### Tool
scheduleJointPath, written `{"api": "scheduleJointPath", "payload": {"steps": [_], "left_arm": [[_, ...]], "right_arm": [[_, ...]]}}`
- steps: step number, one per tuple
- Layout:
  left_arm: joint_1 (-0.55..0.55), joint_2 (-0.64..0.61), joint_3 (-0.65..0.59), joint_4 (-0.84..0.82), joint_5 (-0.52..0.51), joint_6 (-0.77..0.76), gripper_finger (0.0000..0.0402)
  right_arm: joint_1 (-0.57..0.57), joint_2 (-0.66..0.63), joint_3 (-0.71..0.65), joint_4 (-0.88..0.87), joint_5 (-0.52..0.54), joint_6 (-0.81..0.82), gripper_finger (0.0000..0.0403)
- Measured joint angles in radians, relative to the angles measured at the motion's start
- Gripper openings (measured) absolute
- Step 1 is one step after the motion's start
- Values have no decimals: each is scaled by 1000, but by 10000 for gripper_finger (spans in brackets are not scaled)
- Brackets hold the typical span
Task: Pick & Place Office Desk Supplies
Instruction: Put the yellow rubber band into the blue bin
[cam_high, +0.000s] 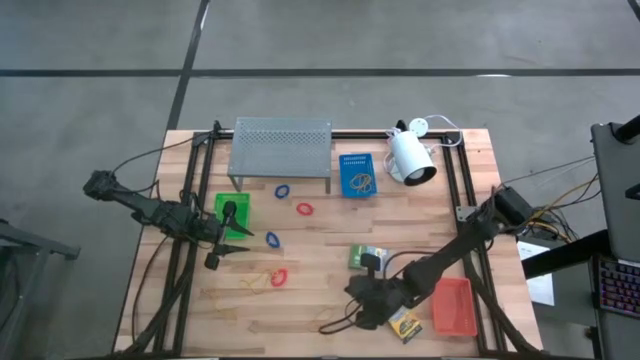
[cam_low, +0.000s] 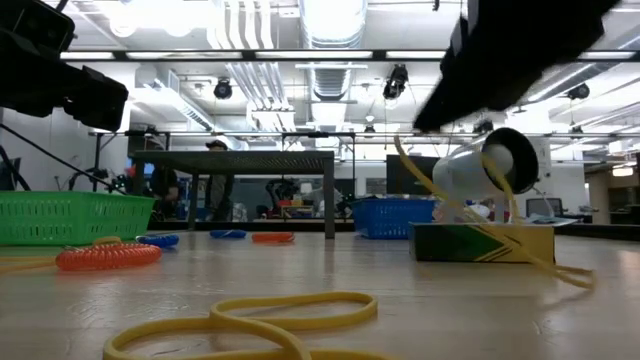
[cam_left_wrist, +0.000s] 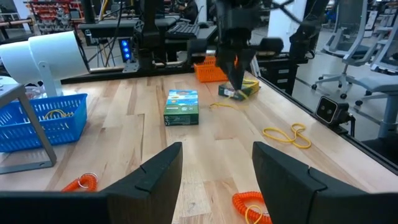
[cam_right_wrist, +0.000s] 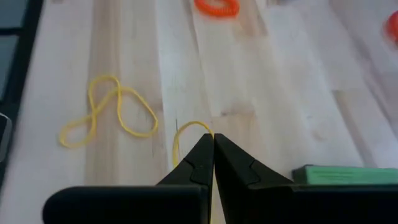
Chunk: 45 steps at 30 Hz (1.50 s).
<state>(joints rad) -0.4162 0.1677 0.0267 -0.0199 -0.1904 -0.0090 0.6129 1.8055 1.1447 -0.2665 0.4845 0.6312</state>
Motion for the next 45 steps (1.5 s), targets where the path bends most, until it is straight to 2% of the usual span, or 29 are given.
{"api": "scheduleJointPath", "payload": {"steps": [14,23,30,45], "left_arm": [[0,0,0,0,0,0,200],[0,0,0,0,0,0,200],[0,0,0,0,0,0,200],[0,0,0,0,0,0,200]], "right_arm": [[-78,-239,12,-150,71,2,8],[-213,-347,12,-289,86,2,8],[-370,-406,11,-345,6,-9,8],[-680,-447,12,-343,-112,-183,8]]}}
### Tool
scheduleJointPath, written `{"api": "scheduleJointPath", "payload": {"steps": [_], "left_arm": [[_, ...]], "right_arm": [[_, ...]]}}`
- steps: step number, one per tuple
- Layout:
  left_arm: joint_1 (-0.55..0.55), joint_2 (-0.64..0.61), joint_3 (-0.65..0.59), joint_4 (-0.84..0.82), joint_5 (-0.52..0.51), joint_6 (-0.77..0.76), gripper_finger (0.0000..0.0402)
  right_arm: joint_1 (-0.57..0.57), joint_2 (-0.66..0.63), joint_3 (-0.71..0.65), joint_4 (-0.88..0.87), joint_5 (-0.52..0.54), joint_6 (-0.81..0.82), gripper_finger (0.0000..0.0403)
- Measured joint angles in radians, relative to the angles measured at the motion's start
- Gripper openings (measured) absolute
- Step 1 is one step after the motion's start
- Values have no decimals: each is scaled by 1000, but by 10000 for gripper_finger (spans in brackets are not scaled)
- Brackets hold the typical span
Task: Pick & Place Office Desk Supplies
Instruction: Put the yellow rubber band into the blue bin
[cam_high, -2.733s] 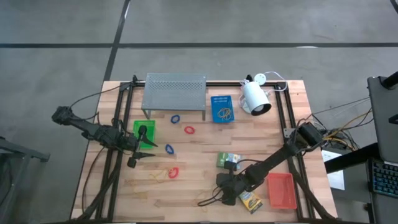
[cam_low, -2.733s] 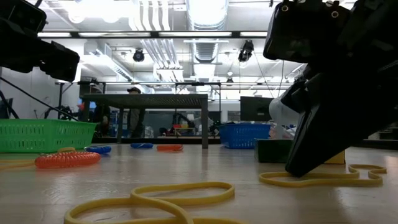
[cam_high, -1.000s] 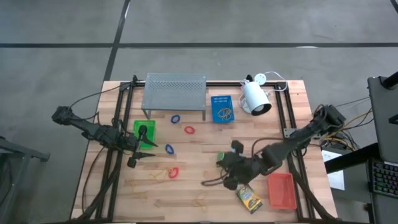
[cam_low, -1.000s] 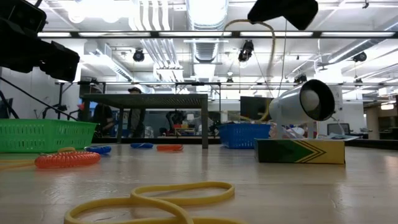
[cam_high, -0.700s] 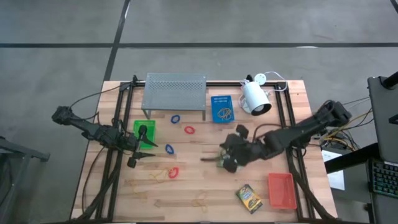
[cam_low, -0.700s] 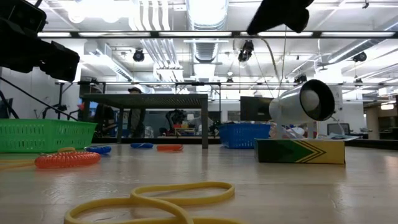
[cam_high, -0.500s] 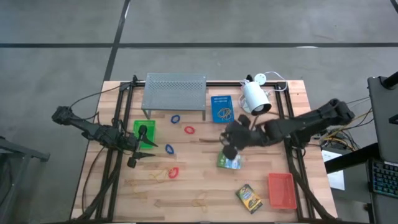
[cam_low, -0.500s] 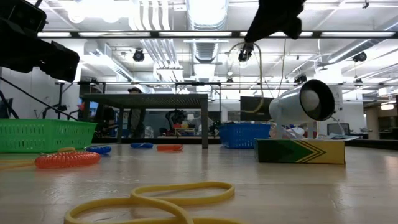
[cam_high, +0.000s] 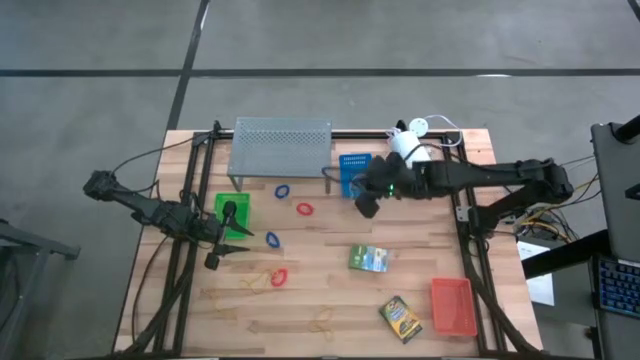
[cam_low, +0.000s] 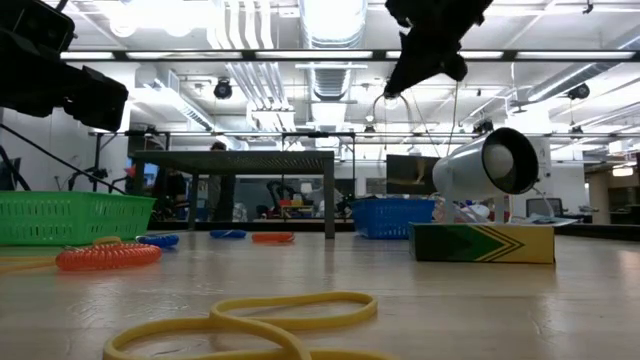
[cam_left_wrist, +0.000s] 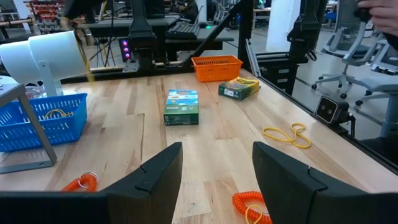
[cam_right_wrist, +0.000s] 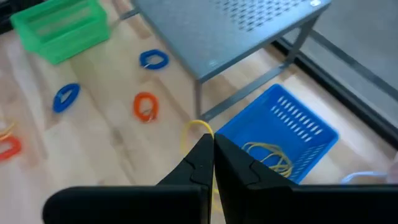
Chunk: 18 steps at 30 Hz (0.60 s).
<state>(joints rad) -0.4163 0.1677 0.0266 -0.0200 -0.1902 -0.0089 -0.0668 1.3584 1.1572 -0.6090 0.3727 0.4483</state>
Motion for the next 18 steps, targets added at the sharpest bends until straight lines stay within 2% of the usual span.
{"api": "scheduleJointPath", "payload": {"steps": [10,18], "left_arm": [[0,0,0,0,0,0,200],[0,0,0,0,0,0,200]], "right_arm": [[-227,-1,34,1,-191,-100,8],[-357,36,28,15,-347,-135,8]]}}
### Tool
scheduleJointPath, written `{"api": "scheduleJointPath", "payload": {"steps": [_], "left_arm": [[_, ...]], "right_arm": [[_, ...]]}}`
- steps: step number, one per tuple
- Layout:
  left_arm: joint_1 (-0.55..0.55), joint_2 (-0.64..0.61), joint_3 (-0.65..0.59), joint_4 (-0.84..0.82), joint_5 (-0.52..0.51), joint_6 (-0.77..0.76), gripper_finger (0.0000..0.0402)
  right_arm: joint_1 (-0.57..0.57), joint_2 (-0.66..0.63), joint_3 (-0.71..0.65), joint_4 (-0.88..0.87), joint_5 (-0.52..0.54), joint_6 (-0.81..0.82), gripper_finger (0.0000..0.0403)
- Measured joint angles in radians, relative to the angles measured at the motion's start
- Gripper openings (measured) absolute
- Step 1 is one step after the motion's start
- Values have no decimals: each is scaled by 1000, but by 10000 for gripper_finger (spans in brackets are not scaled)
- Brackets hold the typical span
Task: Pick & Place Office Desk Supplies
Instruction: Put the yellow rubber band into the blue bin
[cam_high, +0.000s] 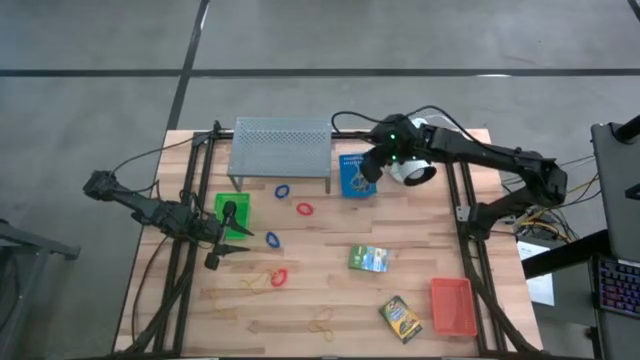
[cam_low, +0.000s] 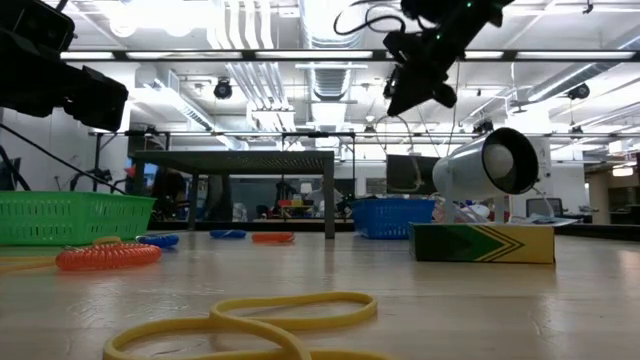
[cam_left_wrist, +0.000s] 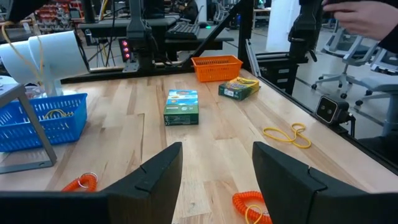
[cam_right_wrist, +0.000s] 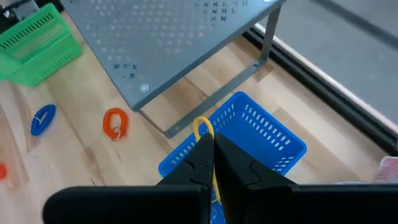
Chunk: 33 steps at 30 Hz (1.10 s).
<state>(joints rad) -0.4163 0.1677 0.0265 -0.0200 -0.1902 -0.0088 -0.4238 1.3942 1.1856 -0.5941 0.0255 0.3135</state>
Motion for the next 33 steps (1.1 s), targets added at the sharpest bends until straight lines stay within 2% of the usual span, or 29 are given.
{"api": "scheduleJointPath", "payload": {"steps": [5,14,20,33], "left_arm": [[0,0,0,0,0,0,200],[0,0,0,0,0,0,200],[0,0,0,0,0,0,200],[0,0,0,0,0,0,201]], "right_arm": [[-25,53,-1,3,-74,-35,8],[-25,180,6,5,-81,-34,8],[-28,262,21,6,-139,-20,8],[-30,378,38,-1,-139,68,8]]}}
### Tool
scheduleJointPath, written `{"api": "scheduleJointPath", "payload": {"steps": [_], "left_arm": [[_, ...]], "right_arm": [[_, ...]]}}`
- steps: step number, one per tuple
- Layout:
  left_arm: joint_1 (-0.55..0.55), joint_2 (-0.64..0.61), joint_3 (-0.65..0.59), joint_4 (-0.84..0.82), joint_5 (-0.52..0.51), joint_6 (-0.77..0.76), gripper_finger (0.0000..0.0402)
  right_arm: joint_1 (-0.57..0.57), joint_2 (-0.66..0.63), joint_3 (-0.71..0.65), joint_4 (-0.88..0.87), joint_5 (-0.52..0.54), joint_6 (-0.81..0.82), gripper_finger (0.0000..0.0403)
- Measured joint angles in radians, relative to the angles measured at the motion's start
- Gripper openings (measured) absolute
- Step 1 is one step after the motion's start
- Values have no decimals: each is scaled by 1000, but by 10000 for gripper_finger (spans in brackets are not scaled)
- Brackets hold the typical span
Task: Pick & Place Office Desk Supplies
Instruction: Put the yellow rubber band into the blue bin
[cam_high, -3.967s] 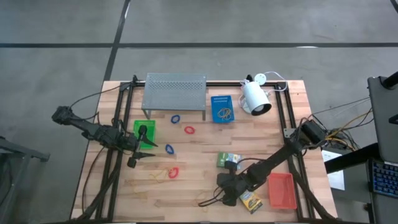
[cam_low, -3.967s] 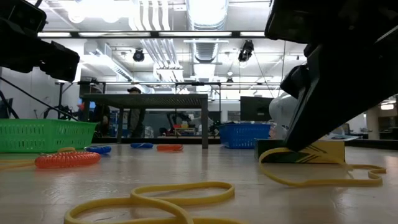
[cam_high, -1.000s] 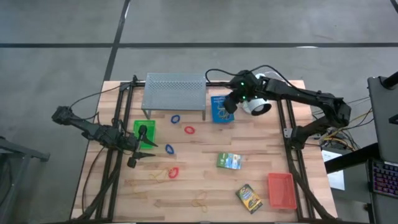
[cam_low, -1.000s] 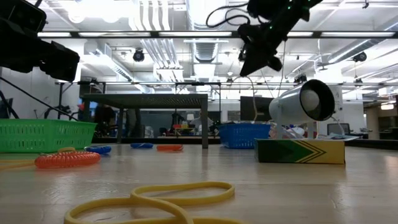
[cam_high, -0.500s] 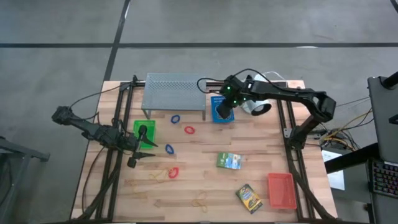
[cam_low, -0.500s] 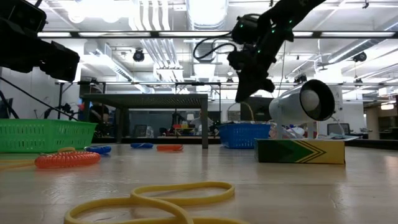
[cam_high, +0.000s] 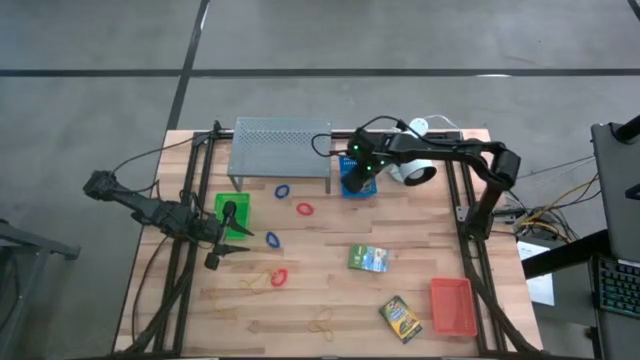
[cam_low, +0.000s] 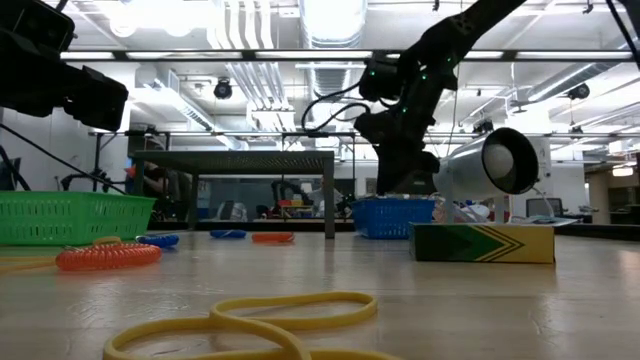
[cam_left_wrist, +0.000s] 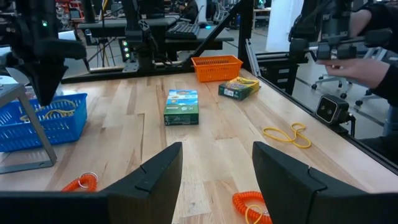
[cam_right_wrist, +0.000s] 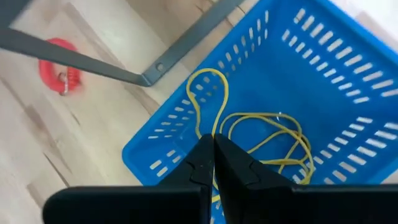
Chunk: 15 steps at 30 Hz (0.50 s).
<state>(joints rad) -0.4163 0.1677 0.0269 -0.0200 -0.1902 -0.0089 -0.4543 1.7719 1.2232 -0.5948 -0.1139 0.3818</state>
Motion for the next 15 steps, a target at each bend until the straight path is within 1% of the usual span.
{"api": "scheduleJointPath", "payload": {"steps": [5,9,15], "left_arm": [[0,0,0,0,0,0,201],[0,0,0,0,0,0,201],[0,0,0,0,0,0,201]], "right_arm": [[-4,19,0,-9,0,82,8],[-4,24,0,-19,0,97,8],[-4,24,0,-40,0,160,8]]}}
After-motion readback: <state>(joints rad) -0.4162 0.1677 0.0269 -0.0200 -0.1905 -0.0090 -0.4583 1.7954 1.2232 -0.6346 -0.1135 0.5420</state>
